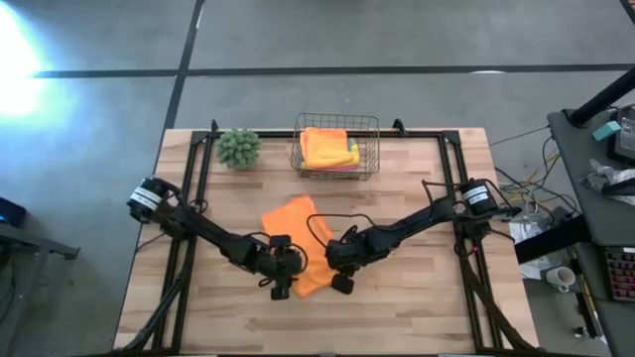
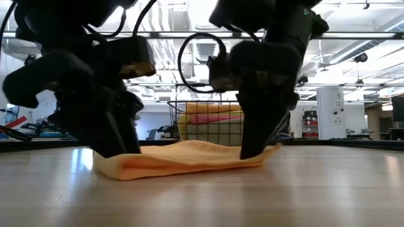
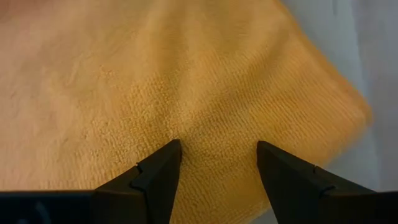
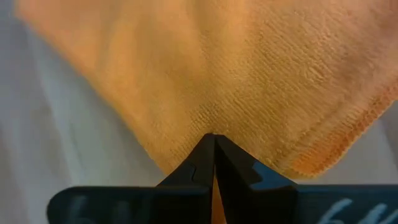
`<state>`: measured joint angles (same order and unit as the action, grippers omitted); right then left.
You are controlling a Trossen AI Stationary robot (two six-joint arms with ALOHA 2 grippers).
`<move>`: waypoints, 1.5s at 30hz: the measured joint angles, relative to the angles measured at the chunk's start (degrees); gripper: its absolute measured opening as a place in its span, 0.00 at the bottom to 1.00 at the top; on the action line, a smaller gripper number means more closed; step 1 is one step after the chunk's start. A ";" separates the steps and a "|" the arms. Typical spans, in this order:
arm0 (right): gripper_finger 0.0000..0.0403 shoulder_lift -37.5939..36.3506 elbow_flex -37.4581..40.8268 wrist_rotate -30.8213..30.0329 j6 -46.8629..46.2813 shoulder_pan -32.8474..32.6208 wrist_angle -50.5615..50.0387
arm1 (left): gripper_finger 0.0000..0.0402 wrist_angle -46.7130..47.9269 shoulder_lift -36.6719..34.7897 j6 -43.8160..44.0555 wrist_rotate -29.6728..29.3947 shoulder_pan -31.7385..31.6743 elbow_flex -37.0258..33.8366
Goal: Fold microfiber towels
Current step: Fold the orange towel
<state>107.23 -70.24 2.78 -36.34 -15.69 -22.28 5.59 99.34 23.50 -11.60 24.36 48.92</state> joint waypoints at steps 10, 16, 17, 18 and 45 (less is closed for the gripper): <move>0.02 4.29 -1.51 2.47 -3.76 -1.08 13.68 | 0.49 9.17 -2.42 -5.84 0.90 0.00 -0.06; 0.02 5.97 -4.86 3.25 -1.40 -1.04 13.40 | 0.49 14.48 -4.60 -7.76 1.28 0.00 -0.21; 0.02 5.90 -5.21 3.25 -0.87 -1.04 12.26 | 0.49 15.58 -5.04 -7.86 1.41 0.00 -0.21; 0.02 5.79 -5.64 3.24 -0.31 -1.04 11.10 | 0.49 16.81 -5.69 -7.93 1.92 0.00 -0.21; 0.02 -10.72 -6.10 -2.91 22.63 -1.70 -9.40 | 0.49 28.03 -10.10 2.72 -1.62 11.39 10.50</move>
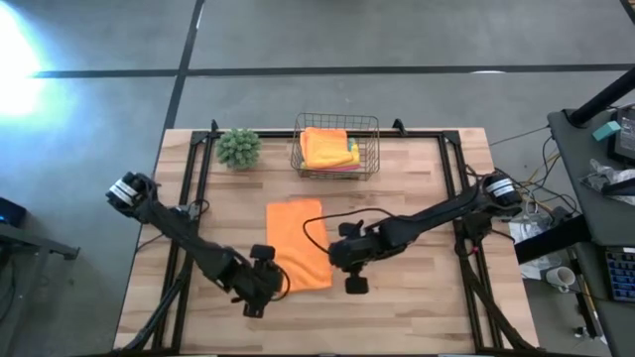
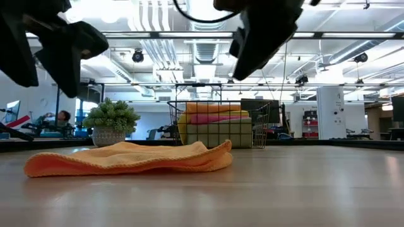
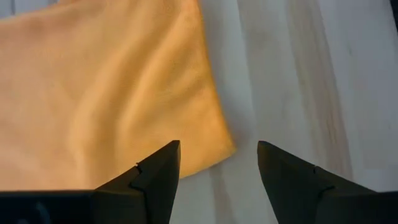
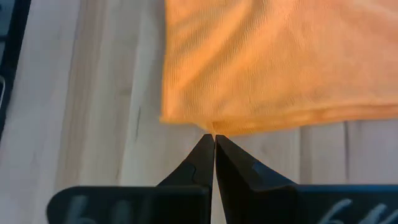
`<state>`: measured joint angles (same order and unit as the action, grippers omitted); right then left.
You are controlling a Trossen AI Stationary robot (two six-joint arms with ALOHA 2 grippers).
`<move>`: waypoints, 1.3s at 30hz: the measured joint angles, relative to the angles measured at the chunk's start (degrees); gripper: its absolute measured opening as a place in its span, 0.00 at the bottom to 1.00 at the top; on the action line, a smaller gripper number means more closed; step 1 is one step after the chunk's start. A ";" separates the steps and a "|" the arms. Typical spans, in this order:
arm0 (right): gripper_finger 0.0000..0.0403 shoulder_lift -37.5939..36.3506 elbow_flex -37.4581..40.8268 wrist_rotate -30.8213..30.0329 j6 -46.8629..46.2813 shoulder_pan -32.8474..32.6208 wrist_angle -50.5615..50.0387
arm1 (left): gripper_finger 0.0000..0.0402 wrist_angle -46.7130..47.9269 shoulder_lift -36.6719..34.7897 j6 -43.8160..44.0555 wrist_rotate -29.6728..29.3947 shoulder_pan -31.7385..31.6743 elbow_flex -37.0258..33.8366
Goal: Fold microfiber towels
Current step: Fold the orange towel
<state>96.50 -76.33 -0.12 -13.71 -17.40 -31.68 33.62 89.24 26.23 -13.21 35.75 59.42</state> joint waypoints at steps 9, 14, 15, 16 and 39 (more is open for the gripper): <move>0.02 -5.83 7.13 0.05 5.70 -1.53 0.19 | 0.49 5.17 9.30 8.25 -0.86 3.01 7.32; 0.02 -6.47 10.52 0.07 9.00 -3.66 4.27 | 0.49 9.32 13.89 10.55 -2.28 4.08 12.83; 0.02 -6.47 10.90 0.05 9.67 -4.12 5.61 | 0.49 9.30 14.72 10.52 -2.28 4.14 13.76; 0.02 -6.44 11.17 0.07 10.41 -4.52 7.08 | 0.49 9.39 15.58 10.50 -2.29 4.31 14.38; 0.37 -5.07 13.76 0.28 16.26 -4.95 17.71 | 0.49 16.80 20.09 15.20 -6.21 4.65 16.15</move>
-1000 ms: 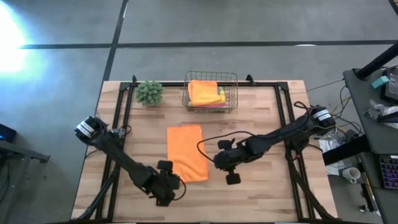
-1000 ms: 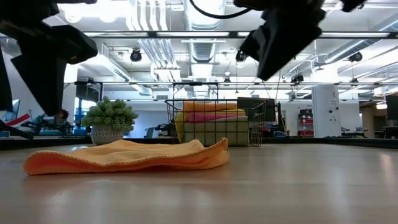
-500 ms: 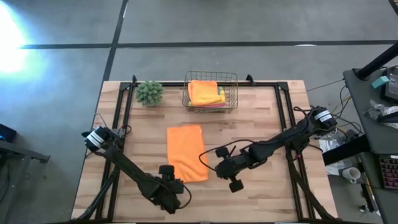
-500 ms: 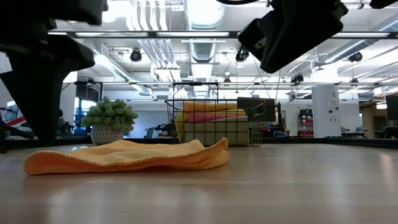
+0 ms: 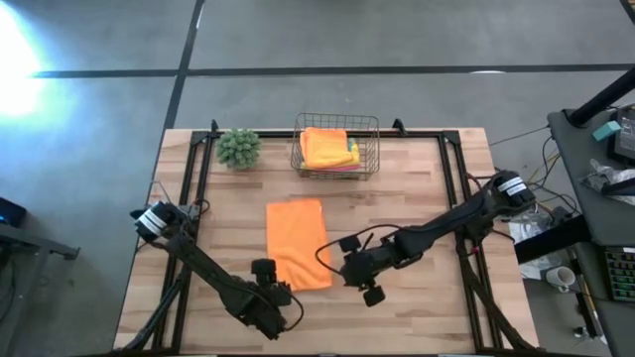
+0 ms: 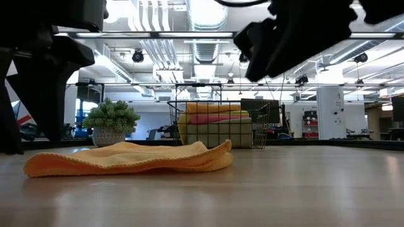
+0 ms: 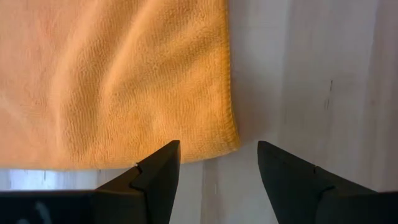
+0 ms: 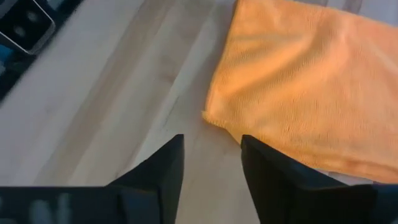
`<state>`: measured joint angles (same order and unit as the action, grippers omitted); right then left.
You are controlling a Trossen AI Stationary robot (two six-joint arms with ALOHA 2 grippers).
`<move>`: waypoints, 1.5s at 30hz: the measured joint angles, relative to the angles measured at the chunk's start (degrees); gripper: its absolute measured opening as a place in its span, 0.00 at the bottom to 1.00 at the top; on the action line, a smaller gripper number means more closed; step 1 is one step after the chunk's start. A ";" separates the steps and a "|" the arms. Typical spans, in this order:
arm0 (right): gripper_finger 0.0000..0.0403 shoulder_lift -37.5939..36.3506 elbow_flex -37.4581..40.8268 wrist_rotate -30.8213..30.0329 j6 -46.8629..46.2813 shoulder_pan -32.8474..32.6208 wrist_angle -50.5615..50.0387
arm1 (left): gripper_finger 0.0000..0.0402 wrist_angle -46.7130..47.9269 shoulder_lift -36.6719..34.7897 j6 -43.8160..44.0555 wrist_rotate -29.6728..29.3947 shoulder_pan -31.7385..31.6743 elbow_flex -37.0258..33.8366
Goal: Fold microfiber towels
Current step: Fold the orange towel
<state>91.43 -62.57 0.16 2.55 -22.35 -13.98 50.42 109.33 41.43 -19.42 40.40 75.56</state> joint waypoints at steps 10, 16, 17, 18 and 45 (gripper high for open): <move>0.42 8.65 -3.44 -0.23 5.77 0.45 6.86 | 0.49 -1.75 0.30 0.06 -2.09 -0.02 -1.74; 0.42 13.63 -6.40 -0.34 6.01 1.15 7.04 | 0.49 -5.16 0.30 -0.26 -2.05 -0.07 -4.46; 0.42 14.33 -6.68 -0.34 6.03 1.34 7.04 | 0.49 -5.06 0.30 -0.26 -2.03 -0.11 -4.76; 0.42 14.97 -6.95 -0.34 6.01 1.46 7.03 | 0.49 -4.97 0.30 -0.24 -2.05 -0.18 -4.94; 0.42 23.61 -13.25 4.01 1.95 6.58 2.93 | 0.49 -6.87 -0.08 -0.31 -3.73 -0.59 -8.50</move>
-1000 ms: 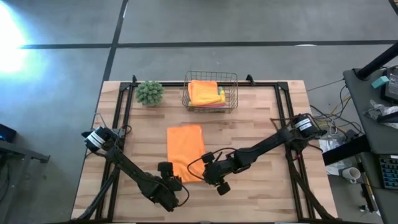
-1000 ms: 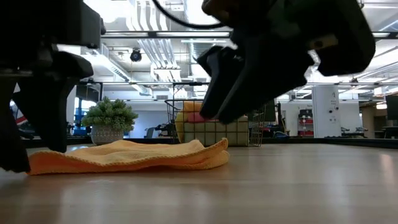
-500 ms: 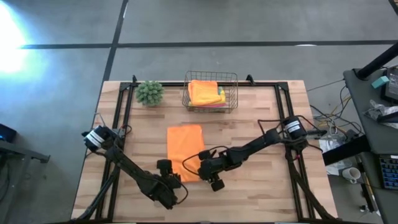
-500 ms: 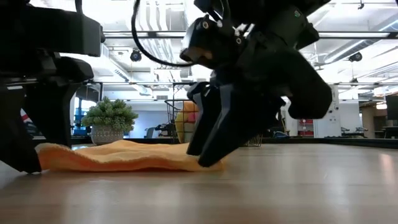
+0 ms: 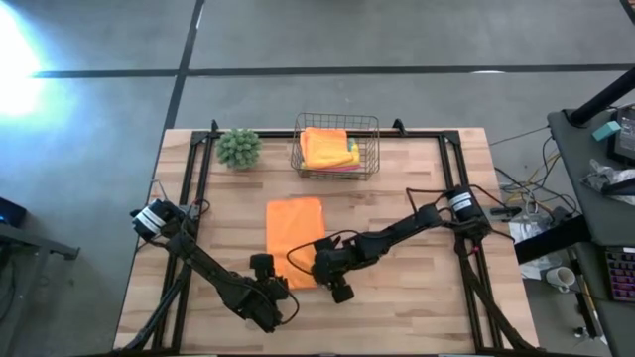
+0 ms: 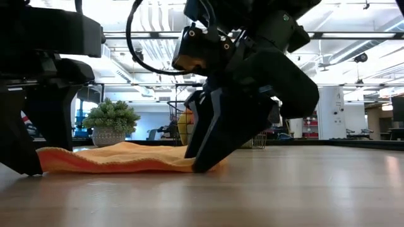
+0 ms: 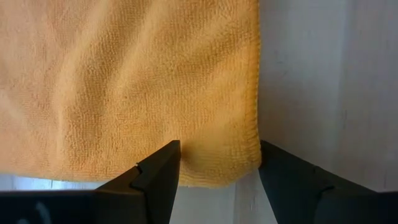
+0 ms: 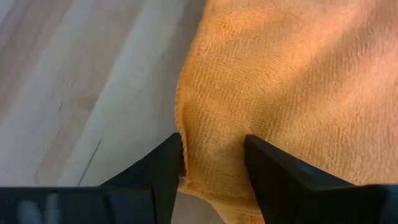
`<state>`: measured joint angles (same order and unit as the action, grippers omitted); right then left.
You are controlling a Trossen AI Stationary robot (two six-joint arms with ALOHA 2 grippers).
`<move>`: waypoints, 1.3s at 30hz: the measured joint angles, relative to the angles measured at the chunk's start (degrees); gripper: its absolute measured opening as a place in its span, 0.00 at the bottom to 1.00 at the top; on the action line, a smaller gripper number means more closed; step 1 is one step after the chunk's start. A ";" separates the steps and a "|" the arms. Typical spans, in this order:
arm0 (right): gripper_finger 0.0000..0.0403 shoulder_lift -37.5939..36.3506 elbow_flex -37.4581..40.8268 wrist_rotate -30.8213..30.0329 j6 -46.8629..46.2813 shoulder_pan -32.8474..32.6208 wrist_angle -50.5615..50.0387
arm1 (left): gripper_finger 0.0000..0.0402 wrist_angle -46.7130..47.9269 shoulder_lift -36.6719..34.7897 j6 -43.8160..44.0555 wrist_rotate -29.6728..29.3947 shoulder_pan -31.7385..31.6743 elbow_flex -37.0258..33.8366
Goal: Fold microfiber towels
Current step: Fold the orange towel
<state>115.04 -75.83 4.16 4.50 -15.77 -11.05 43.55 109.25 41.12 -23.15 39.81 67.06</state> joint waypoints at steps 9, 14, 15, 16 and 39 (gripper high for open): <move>0.33 0.97 0.04 -0.20 -4.19 1.60 0.04 | 0.38 -0.55 -0.04 -0.04 0.20 0.11 -0.67; 0.16 1.99 0.06 -0.74 -7.07 2.16 -0.12 | 0.28 0.01 -0.22 -0.11 -1.31 0.11 -0.86; 0.12 2.07 0.08 -0.84 -7.32 2.16 -0.13 | 0.26 0.16 -0.31 -0.13 -1.65 0.10 -0.88; 0.08 2.11 0.08 -0.96 -7.32 2.16 -0.13 | 0.24 0.57 -0.36 -0.11 -1.97 0.04 -0.94; 0.03 -7.62 -2.33 -1.42 -27.80 -6.57 -10.84 | 0.01 -0.93 -5.16 -4.31 8.23 -0.11 8.27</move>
<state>107.42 -78.16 2.74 -23.30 -22.34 -21.89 42.62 104.09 36.81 -14.92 39.70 75.34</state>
